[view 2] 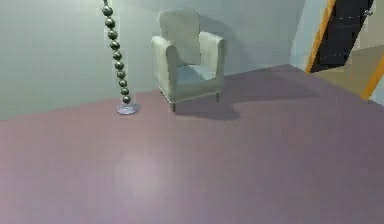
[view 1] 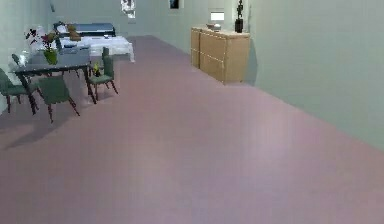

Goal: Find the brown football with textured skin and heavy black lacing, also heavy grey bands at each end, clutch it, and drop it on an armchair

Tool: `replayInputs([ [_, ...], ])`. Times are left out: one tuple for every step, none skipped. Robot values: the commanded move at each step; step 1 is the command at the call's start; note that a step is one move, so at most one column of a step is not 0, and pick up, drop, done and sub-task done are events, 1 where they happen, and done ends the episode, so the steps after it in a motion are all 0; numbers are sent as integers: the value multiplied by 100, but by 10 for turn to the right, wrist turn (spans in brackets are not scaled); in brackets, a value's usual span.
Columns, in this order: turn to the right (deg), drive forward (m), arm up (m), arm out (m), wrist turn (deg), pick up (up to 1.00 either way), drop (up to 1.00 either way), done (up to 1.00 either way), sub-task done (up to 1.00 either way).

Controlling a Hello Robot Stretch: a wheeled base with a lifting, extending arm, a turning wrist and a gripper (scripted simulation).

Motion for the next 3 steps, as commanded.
replayInputs([
  [-210,0,0,0,0,0,0,0,0],
  [0,15,0,0,0,0,0,0,0],
  [-450,0,0,0,0,0,0,0,0],
])
